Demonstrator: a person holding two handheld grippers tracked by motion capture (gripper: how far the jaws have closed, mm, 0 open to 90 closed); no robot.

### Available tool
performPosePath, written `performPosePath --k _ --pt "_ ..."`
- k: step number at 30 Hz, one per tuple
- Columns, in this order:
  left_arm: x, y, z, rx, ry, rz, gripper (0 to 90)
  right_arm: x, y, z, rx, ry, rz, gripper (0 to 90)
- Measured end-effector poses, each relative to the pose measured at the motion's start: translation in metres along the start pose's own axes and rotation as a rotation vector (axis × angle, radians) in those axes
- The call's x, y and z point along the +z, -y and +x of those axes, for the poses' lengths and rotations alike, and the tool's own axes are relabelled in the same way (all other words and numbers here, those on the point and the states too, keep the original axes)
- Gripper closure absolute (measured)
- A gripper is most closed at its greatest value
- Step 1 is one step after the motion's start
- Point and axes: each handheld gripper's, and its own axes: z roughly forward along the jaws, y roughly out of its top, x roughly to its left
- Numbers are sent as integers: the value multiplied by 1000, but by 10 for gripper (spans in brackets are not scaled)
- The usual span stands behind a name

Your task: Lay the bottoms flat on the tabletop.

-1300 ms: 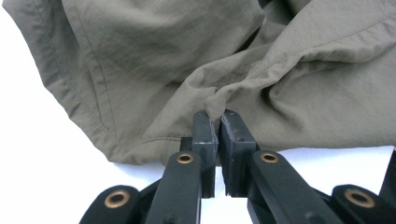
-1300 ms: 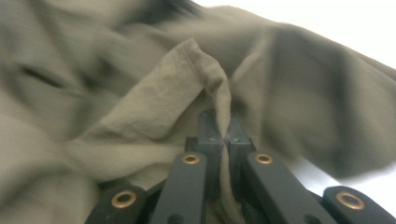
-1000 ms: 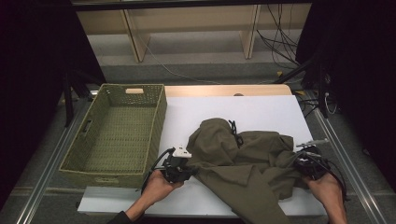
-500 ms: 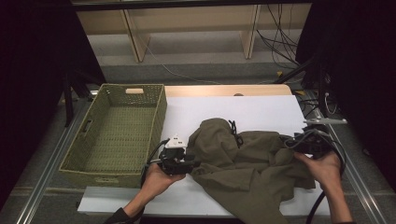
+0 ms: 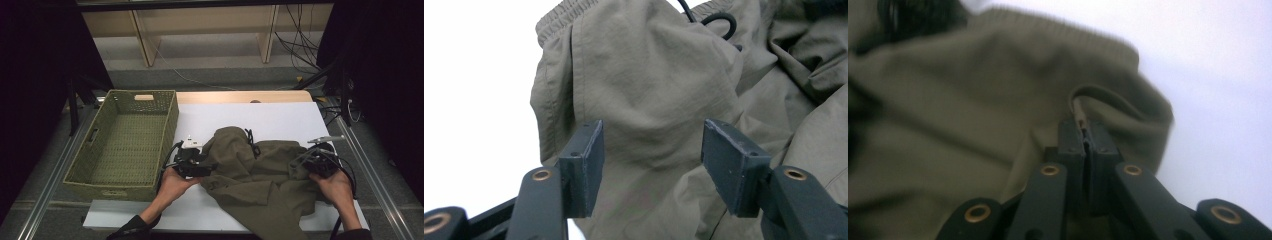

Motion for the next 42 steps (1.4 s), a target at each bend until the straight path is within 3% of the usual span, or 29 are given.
performPosePath --k 5,7,10,12,15,17,19,21,23,26,29,32,33,35,39,42 --pt "6 -2 -2 15 -12 11 406 -6 30 -1 36 -18 62 880" --pt "9 -2 -2 14 -10 17 404 -6 42 -1 37 -2 101 880" --pt "12 -3 -1 19 -11 29 397 -7 48 -4 40 -19 116 864" --pt "14 -5 -1 19 -3 25 391 -9 47 -5 52 -16 109 780" --pt "22 -7 -3 33 11 39 374 -16 36 -11 83 -36 41 529" --pt "29 -8 -4 52 13 58 347 -26 21 -18 123 -29 -29 485" --pt "36 -8 -5 59 9 76 334 -32 7 -22 110 -14 -62 470" --pt "42 -8 -5 66 6 83 321 -31 -9 -27 107 8 -71 463" --pt "47 -9 -5 72 2 94 321 -22 -19 -33 120 -3 -41 459" --pt "53 -12 -7 104 9 99 357 -2 -25 -39 131 -15 13 487" --pt "59 -14 -7 125 24 116 411 16 -19 -38 124 -29 73 546" --pt "63 -13 -8 153 39 119 627 20 -16 -35 117 -33 77 713" --pt "64 -12 -7 150 48 119 743 20 -14 -32 88 -32 89 770" --pt "65 -10 -7 148 51 130 862 19 -10 -26 71 -42 94 837" --pt "63 -6 -7 182 56 141 891 17 3 -15 18 -61 126 877" --pt "55 -1 -6 194 63 144 893 13 10 -11 9 -68 135 880"
